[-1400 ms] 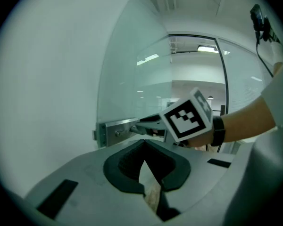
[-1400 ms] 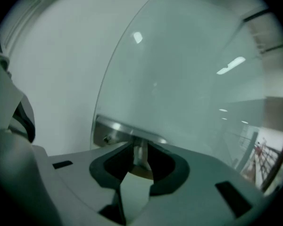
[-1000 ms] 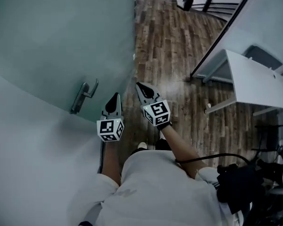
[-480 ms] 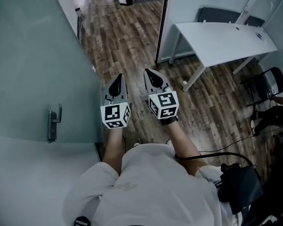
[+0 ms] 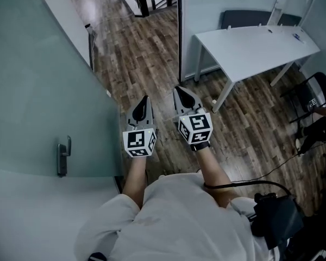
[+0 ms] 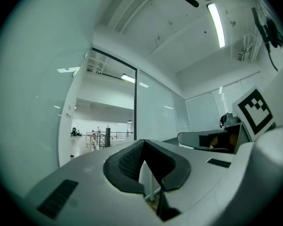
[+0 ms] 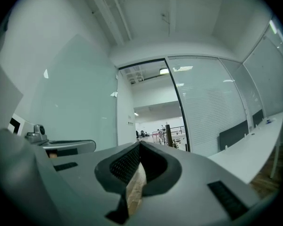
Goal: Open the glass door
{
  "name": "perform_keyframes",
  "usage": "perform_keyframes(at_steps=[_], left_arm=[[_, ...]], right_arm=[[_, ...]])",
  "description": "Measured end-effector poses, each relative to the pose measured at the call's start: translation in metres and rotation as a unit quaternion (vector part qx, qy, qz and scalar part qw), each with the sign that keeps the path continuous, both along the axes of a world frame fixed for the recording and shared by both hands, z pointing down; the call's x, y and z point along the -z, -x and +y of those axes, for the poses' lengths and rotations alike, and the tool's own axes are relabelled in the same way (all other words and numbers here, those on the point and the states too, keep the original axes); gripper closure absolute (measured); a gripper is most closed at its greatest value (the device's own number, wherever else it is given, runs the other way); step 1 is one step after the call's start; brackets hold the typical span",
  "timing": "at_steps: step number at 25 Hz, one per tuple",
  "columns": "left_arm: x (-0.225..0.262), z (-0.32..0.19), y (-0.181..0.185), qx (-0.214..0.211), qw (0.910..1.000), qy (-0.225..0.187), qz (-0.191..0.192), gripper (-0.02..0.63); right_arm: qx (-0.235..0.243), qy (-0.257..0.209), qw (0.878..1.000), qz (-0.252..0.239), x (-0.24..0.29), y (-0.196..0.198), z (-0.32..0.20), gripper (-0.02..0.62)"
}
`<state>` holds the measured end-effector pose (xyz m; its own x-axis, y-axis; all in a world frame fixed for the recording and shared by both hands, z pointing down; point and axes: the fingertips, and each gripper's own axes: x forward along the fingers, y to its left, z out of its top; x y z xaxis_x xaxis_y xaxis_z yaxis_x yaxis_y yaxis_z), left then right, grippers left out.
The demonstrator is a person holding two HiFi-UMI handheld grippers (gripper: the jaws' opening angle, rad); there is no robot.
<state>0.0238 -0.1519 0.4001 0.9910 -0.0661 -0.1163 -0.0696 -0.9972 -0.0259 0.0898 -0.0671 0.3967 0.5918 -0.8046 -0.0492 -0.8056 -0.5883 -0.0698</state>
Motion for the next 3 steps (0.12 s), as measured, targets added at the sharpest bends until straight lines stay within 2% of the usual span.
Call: perform_keyframes(at_steps=[3], left_arm=[[-0.006,0.0019,0.004,0.005,1.0,-0.002,0.004,0.604]], right_arm=[[0.007,-0.006,1.0,0.009,-0.0012,0.0023,0.0039,0.594]])
